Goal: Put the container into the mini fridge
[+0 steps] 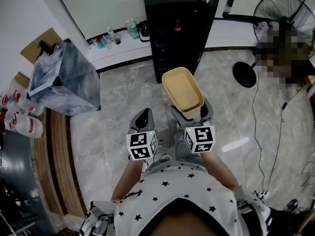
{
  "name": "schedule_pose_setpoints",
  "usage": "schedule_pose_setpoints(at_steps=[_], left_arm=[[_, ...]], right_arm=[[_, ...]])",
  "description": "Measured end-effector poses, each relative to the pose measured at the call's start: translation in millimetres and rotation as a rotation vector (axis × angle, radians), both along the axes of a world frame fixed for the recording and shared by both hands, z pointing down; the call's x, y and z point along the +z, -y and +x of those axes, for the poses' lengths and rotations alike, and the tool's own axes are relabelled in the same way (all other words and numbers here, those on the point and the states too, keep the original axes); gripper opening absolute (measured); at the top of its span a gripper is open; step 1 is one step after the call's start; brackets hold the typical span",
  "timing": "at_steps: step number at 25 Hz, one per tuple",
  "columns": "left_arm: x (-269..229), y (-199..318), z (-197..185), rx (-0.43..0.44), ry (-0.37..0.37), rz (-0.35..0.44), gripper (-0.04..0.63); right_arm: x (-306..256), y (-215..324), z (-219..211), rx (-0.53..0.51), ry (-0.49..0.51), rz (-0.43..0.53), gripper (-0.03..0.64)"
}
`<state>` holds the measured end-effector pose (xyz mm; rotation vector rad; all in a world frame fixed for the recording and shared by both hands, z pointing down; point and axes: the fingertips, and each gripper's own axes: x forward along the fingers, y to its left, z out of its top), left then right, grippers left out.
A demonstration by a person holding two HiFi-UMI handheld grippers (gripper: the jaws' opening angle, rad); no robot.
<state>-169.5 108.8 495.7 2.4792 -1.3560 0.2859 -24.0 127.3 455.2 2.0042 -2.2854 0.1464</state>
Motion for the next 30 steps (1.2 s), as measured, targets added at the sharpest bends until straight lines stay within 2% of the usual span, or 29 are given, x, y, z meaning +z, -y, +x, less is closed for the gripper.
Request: schedule_pose_setpoints(at_steps=[14, 30], left_arm=[[-13, 109, 58, -0.035, 0.005, 0.017, 0.012], [-19, 230, 124, -0.131, 0.005, 0.018, 0.012]], right_arm=[[-16, 118, 57, -0.046, -0.006, 0.027, 0.499], [-21, 258, 126, -0.142, -0.025, 0.024, 0.499]])
